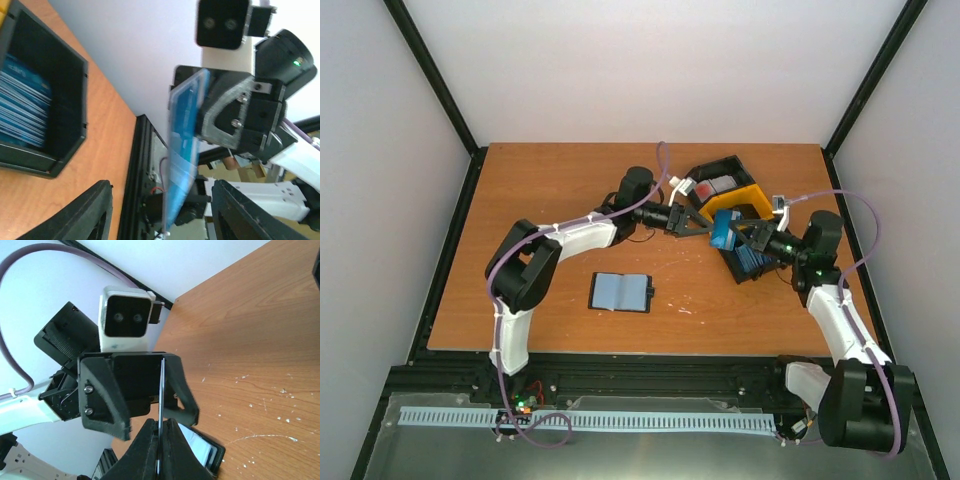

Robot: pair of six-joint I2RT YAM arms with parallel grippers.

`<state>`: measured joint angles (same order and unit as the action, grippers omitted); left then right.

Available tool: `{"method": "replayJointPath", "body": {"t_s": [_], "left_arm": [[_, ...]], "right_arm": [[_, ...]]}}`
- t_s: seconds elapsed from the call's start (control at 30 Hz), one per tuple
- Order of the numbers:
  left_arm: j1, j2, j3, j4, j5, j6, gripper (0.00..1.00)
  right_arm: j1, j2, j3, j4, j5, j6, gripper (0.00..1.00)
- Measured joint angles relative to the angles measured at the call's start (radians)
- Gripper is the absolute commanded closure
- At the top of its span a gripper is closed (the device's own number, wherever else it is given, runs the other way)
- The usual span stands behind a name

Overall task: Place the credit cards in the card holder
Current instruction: Pick up the credit card from the storage box.

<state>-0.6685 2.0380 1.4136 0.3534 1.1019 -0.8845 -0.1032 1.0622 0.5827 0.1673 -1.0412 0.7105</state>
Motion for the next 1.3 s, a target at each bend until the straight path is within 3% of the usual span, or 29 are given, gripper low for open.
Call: {"method": "replayJointPath", "body": {"t_s": [0.13,0.47,0.8,0.87,0.93,1.03,1.3], "left_arm": [[-0.002,-0.049,-0.060,0.090,0.029,-0.042,0.55],[-0.003,-0.072,-0.092,0.171,0.046,-0.075,0.59],[-0.005,-0.080,-0.093,0.140,0.034,-0.045,0.89],[-0.005,-0.086,-0.095,0.132,0.032,-0.036,0.98],[-0.005,-0.095,-0.097,0.121,0.032,-0.021,0.99],[-0.005,-0.114,-0.097,0.100,0.024,0.008,0.99],[-0.003,-0.198,-0.137,0.016,0.006,0.138,0.99]], "right_arm": [[0.015,0.000,0.005,0.006,-0.006,-0.003,0.97],[0.068,0.009,0.021,0.047,-0.024,0.024,0.97],[0.101,0.025,0.032,0.061,-0.036,0.034,0.97],[0.101,0.027,0.032,0.061,-0.035,0.034,0.94],[0.103,0.029,0.032,0.052,-0.027,0.029,0.83],[0.105,0.031,0.037,0.030,-0.018,0.015,0.75],[0.105,0.002,0.047,0.034,-0.024,0.020,0.70]]}}
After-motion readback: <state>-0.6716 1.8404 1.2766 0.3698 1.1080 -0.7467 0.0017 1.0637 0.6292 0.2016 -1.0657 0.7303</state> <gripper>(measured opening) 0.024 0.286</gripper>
